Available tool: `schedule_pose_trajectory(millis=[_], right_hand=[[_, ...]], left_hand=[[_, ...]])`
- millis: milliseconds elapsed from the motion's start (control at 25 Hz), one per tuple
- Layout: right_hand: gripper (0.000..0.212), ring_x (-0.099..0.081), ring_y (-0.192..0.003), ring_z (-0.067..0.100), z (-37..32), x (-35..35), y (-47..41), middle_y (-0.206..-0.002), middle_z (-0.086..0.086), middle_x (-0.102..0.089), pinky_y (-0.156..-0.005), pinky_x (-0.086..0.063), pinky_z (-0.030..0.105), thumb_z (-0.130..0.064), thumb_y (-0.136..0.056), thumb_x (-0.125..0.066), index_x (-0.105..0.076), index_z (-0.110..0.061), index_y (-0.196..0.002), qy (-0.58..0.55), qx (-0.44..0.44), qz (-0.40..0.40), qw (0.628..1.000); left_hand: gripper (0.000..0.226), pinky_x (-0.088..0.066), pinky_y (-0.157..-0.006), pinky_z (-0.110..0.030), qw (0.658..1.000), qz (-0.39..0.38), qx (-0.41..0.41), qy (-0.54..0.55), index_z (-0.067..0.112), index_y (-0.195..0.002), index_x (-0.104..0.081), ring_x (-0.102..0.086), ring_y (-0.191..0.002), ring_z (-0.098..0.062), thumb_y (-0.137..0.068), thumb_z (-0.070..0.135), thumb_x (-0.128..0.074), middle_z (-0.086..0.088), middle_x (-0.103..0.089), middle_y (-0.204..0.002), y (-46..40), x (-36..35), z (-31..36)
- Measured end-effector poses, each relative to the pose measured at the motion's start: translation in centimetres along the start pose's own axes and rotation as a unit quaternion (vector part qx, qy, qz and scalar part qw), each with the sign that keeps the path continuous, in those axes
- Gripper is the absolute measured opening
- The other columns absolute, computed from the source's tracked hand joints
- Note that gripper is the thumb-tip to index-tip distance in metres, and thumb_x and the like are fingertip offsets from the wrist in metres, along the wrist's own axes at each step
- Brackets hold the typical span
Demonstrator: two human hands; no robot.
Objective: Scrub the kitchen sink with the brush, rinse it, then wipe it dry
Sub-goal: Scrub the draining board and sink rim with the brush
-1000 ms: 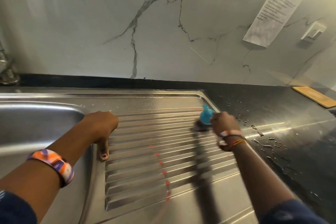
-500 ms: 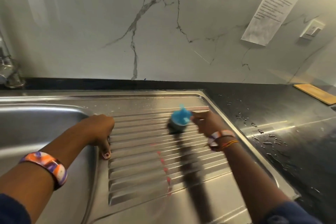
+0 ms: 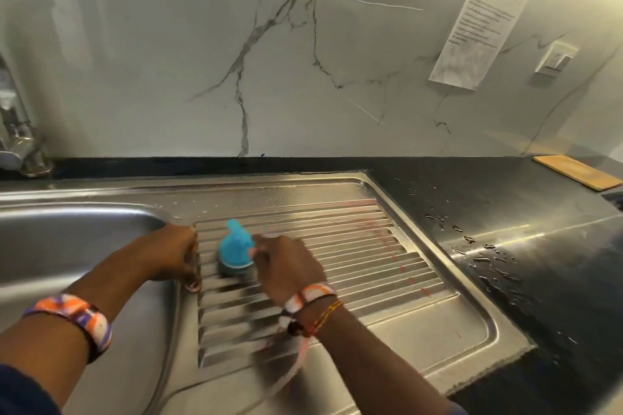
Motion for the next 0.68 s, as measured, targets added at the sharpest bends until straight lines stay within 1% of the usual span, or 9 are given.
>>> schedule_pose_trajectory(millis=[80, 160, 280, 360, 400, 440, 520, 600, 680], right_hand=[[0.036, -0.059, -0.110, 0.029, 0.6, 0.7, 0.0, -0.121, 0.005, -0.064, -0.087, -0.047, 0.034, -0.035, -0.096, -0.041, -0.052, -0.034, -0.131, 0.026, 0.003, 0.016, 1.000], [0.035, -0.060, -0.109, 0.029, 5.7, 3.4, -0.4, -0.118, 0.007, -0.064, -0.085, -0.048, 0.034, -0.034, -0.097, -0.039, -0.055, -0.033, -0.128, 0.067, -0.046, 0.038, 0.996], [0.033, -0.062, -0.106, 0.030, 16.1, 9.4, 0.2, -0.115, 0.014, -0.065, -0.085, -0.048, 0.034, -0.030, -0.099, -0.038, -0.060, -0.019, -0.121, 0.150, -0.207, 0.072, 0.964], [0.033, -0.061, -0.106, 0.034, 20.6, 12.5, 2.5, -0.115, 0.018, -0.064, -0.086, -0.047, 0.038, -0.027, -0.099, -0.038, -0.060, -0.015, -0.122, 0.139, -0.302, 0.126, 0.935], [0.034, -0.060, -0.107, 0.036, 21.5, 12.8, 3.3, -0.116, 0.020, -0.063, -0.086, -0.047, 0.038, -0.025, -0.099, -0.038, -0.058, -0.013, -0.123, 0.123, -0.314, 0.140, 0.931], [0.034, -0.060, -0.107, 0.036, 20.9, 12.4, 3.8, -0.117, 0.020, -0.062, -0.085, -0.047, 0.038, -0.024, -0.099, -0.037, -0.056, -0.011, -0.124, 0.113, -0.302, 0.141, 0.936], [0.033, -0.060, -0.106, 0.033, 16.2, 9.7, 4.1, -0.116, 0.017, -0.063, -0.083, -0.046, 0.034, -0.026, -0.098, -0.041, -0.053, -0.008, -0.123, 0.090, -0.230, 0.131, 0.960], [0.036, -0.061, -0.106, 0.028, 9.3, 5.3, 3.6, -0.114, 0.010, -0.064, -0.084, -0.046, 0.031, -0.036, -0.095, -0.049, -0.053, -0.012, -0.122, 0.016, -0.152, 0.086, 0.984], [0.035, -0.060, -0.108, 0.029, 1.9, 1.4, 3.2, -0.115, 0.010, -0.065, -0.088, -0.047, 0.034, -0.035, -0.093, -0.050, -0.055, -0.014, -0.120, -0.033, -0.079, 0.015, 0.996]], left_hand=[[0.020, -0.049, -0.078, -0.020, 0.997, 0.062, 0.003, -0.035, 0.023, -0.092, -0.057, -0.057, -0.085, -0.007, -0.082, 0.036, -0.069, 0.005, -0.059, -0.096, 1.7, 0.3, 0.0], [0.029, -0.046, -0.080, -0.020, 0.994, 0.094, -0.020, -0.047, 0.023, -0.100, -0.058, -0.054, -0.089, -0.005, -0.085, 0.048, -0.060, 0.007, -0.056, -0.102, 3.6, -0.1, 0.9], [0.055, -0.043, -0.089, -0.023, 0.997, 0.052, -0.047, -0.038, 0.017, -0.120, -0.054, -0.051, -0.103, -0.010, -0.084, 0.059, -0.054, 0.003, -0.051, -0.124, 5.6, -2.0, 2.5], [0.068, -0.037, -0.102, -0.027, 0.998, 0.022, -0.036, -0.053, 0.011, -0.131, -0.048, -0.043, -0.127, -0.018, -0.084, 0.059, -0.055, -0.004, -0.034, -0.148, 6.1, -3.0, 3.1], [0.072, -0.031, -0.108, -0.026, 0.998, 0.013, -0.032, -0.045, 0.010, -0.136, -0.045, -0.033, -0.137, -0.020, -0.084, 0.058, -0.055, -0.007, -0.020, -0.156, 6.2, -3.4, 3.3], [0.074, -0.025, -0.112, -0.025, 0.999, 0.012, -0.029, -0.028, 0.010, -0.140, -0.040, -0.023, -0.143, -0.020, -0.085, 0.057, -0.056, -0.007, -0.009, -0.159, 6.4, -3.5, 3.4], [0.074, -0.023, -0.112, -0.024, 1.000, 0.001, -0.026, -0.009, 0.011, -0.142, -0.038, -0.018, -0.145, -0.020, -0.086, 0.055, -0.056, -0.007, -0.002, -0.159, 6.7, -3.5, 3.4], [0.061, -0.033, -0.103, -0.023, 1.000, -0.017, -0.009, -0.023, 0.010, -0.128, -0.048, -0.034, -0.136, -0.020, -0.085, 0.053, -0.058, -0.009, -0.017, -0.157, 6.6, -3.5, 3.4], [0.044, -0.042, -0.080, -0.020, 0.999, -0.018, 0.001, -0.043, 0.016, -0.106, -0.052, -0.051, -0.110, -0.015, -0.084, 0.052, -0.060, -0.007, -0.044, -0.136, 6.4, -3.3, 3.7]])
Point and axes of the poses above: each hand's wrist, its own y-axis away from the middle knuckle, its own x-axis out of the back of the hand, z = x × y, the point moved 8 cm from there along -y, towards the middle knuckle
